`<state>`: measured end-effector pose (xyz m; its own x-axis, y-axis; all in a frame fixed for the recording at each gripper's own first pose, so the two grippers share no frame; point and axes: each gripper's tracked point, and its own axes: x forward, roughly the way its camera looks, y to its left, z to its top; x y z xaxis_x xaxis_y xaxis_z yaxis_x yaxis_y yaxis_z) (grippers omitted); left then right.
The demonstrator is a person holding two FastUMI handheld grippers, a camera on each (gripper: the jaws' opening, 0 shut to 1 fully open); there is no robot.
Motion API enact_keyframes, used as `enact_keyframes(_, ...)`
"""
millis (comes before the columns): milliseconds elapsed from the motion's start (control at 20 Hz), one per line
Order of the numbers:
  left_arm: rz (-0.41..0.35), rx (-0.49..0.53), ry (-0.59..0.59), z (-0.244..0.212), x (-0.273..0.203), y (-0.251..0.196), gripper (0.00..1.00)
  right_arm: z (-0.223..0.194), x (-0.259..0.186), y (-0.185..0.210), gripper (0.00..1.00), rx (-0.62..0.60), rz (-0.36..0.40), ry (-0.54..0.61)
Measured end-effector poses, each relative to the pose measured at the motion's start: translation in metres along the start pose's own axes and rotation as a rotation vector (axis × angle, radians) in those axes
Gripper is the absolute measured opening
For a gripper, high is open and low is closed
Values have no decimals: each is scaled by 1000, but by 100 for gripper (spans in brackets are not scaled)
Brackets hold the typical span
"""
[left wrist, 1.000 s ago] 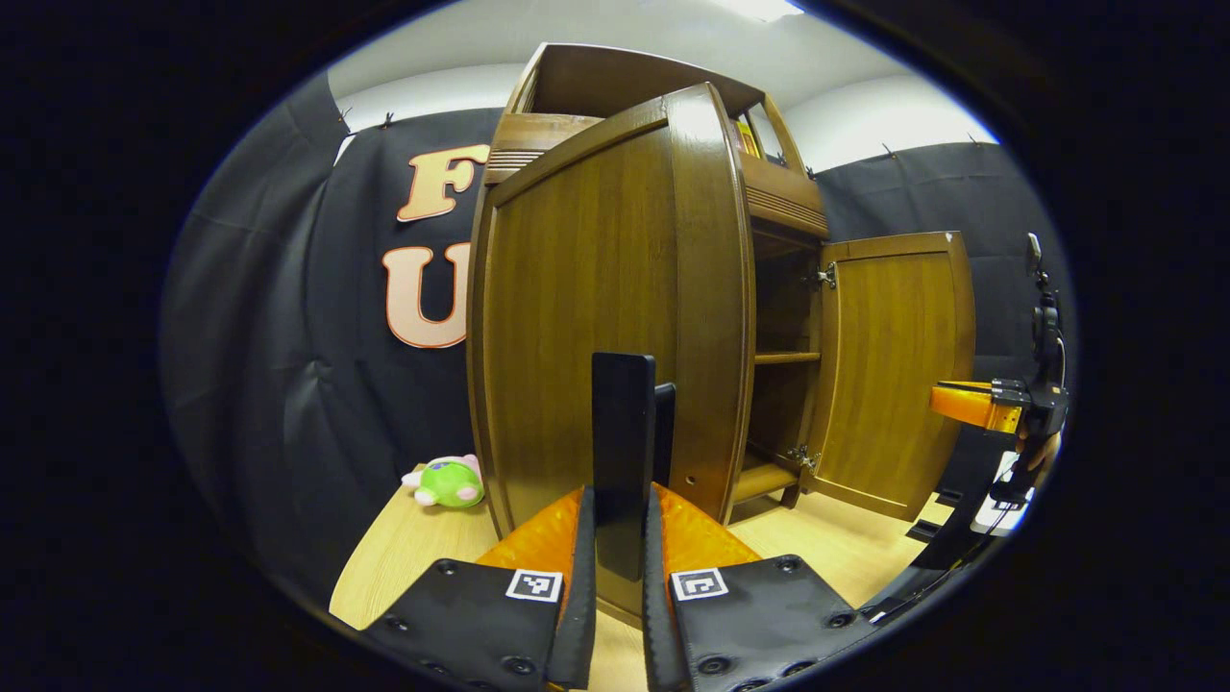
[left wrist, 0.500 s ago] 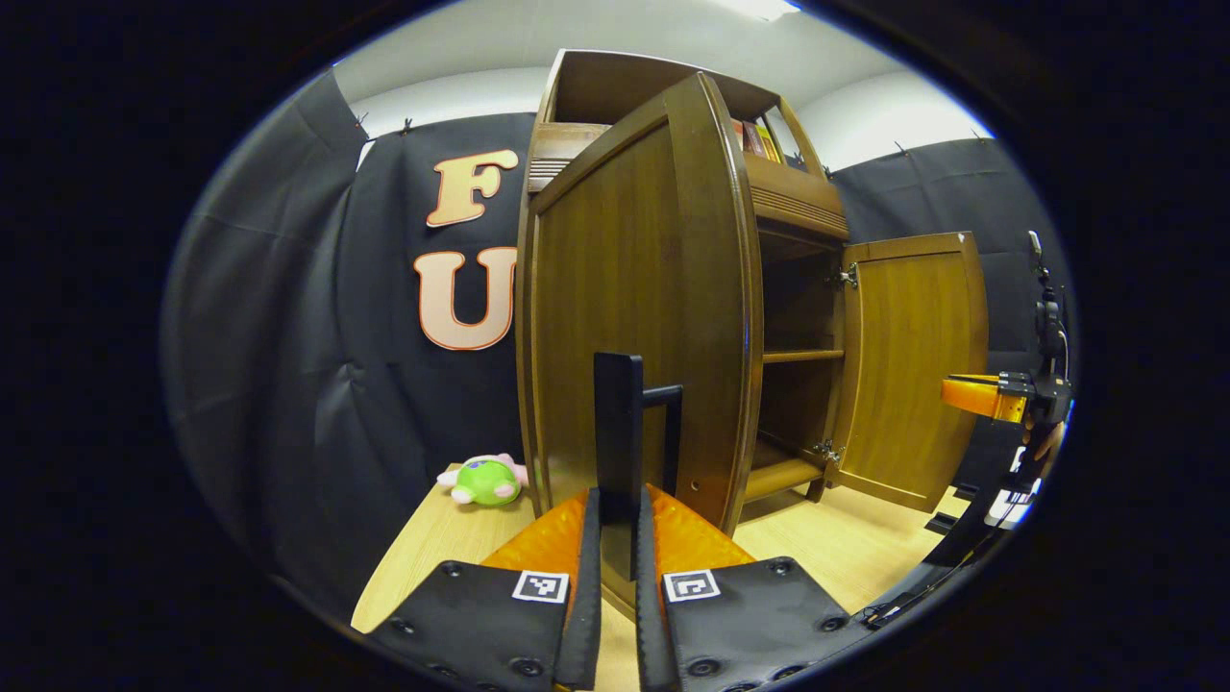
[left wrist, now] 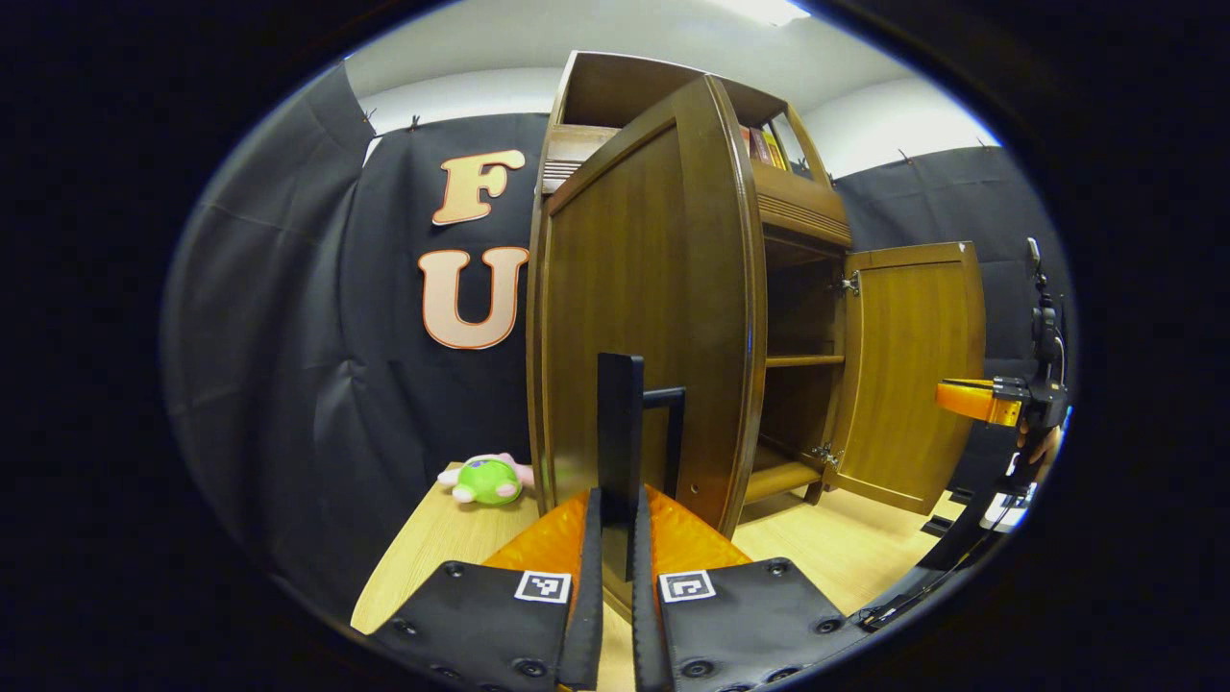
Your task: Open the right door of the double-door shoe cabinet with the right hand, and open the left door with the left hand.
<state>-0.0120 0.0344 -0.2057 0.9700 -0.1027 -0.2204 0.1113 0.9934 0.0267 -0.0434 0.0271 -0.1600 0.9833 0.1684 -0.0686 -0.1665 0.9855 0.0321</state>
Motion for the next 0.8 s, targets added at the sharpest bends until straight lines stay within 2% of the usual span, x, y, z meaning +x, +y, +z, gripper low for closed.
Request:
enact_keyframes(50, 1, -2, -1, 0, -2, 2, 19, -1, 1, 1, 39, 0, 1, -1)
enact_keyframes(200, 5, -4, -6, 1, -4, 6, 19, -1, 0, 4, 39, 0, 5, -2)
enact_keyframes(250, 7, 2, -6, 0, -5, 8, 19, 0, 0, 5, 29, 2, 6, -2)
enact_keyframes(300, 8, 3, -5, 0, -4, 9, 19, 0, 0, 5, 40, 3, 6, -2)
enact_keyframes(800, 26, -22, -12, 2, -11, 29, 19, 0, 1, 9, 39, -3, 10, -4)
